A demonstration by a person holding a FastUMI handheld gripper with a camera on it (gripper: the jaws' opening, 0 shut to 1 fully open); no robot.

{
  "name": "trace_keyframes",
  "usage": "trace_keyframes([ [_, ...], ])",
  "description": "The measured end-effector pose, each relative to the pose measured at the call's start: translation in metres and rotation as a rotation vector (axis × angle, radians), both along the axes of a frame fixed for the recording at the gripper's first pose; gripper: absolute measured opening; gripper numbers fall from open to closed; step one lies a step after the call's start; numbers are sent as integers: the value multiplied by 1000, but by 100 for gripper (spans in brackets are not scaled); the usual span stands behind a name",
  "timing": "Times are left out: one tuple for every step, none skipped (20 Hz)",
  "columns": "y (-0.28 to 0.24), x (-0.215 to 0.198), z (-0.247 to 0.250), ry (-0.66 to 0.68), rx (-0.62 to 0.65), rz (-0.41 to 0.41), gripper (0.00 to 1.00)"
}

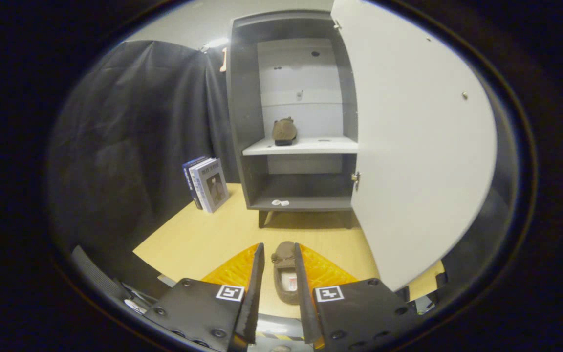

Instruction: Open the shoe cabinet door, grab the shoes and put them into the shoe cabinet, then close the shoe cabinet door.

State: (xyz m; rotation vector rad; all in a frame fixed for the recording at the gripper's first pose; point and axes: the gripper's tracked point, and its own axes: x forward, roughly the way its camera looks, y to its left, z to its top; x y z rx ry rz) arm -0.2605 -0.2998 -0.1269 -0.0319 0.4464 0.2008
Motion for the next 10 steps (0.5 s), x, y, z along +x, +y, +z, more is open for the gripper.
trace_keyframes([
  [0, -2, -4, 15, -3, -2, 38],
  [3, -2, -7, 29, 1, -5, 38],
  [6, -2, -12, 38, 4, -10, 38],
  [6, -1, -16, 48, 2, -17, 38],
  [7, -2, -21, 61, -4, -23, 38],
  [5, -2, -26, 72, -20, -30, 38],
  [2, -4, -31, 93, -38, -37, 38],
  [-1, -7, -35, 113, -51, -47, 38],
  [-4, -9, -39, 132, -64, -60, 38],
  [-5, -11, -43, 148, -72, -70, 38],
])
